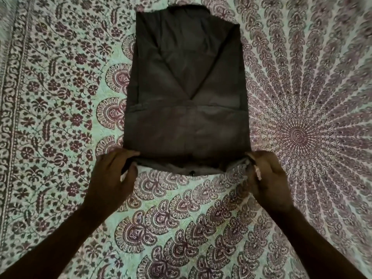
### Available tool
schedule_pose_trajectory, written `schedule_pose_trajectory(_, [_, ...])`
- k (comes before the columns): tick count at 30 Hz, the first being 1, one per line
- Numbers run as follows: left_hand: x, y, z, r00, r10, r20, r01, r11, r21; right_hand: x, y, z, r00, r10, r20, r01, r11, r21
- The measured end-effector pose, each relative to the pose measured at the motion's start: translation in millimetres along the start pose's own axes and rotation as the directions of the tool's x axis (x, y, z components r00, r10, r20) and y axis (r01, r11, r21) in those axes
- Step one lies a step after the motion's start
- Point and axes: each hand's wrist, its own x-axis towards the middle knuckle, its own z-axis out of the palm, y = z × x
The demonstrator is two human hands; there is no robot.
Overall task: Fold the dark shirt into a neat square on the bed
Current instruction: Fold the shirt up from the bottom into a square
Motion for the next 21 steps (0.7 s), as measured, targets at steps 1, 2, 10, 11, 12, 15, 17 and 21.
schedule_pose_trajectory(1, [13,7,-7,0.998,-0.054,-0.035,0.052,0.997,-0.055,13,-2,-3,0.998,0.038,-0.041,-0.037,0.999,0.012])
schedule_pose_trajectory(2, [31,14,-14,0.992,-0.094,-0.083,0.085,0.991,-0.103,31,-3,-6,0.994,0.080,-0.072,-0.079,0.997,0.022])
schedule_pose_trajectory(10, [194,7,-41,0.967,0.055,-0.249,-0.067,0.997,-0.038,214,7,-13,0.950,0.205,-0.234,-0.177,0.975,0.135])
schedule_pose_trajectory(11, [214,1,-41,0.973,0.062,-0.221,-0.069,0.997,-0.023,235,12,-9,0.949,0.206,-0.237,-0.178,0.975,0.136])
schedule_pose_trajectory(12, [236,-6,-40,0.978,0.060,-0.201,-0.063,0.998,-0.011,258,18,-4,0.946,0.212,-0.246,-0.181,0.973,0.141])
schedule_pose_trajectory(15, [293,-23,-31,0.986,0.023,-0.167,-0.021,1.000,0.010,316,34,12,0.935,0.237,-0.264,-0.201,0.967,0.158])
schedule_pose_trajectory(17, [327,-33,-23,0.990,-0.026,-0.141,0.028,1.000,0.011,349,45,25,0.922,0.303,-0.241,-0.265,0.948,0.178])
schedule_pose_trajectory(21, [373,-44,-9,0.991,-0.076,-0.109,0.079,0.997,0.020,397,61,40,0.913,0.367,-0.179,-0.345,0.928,0.141])
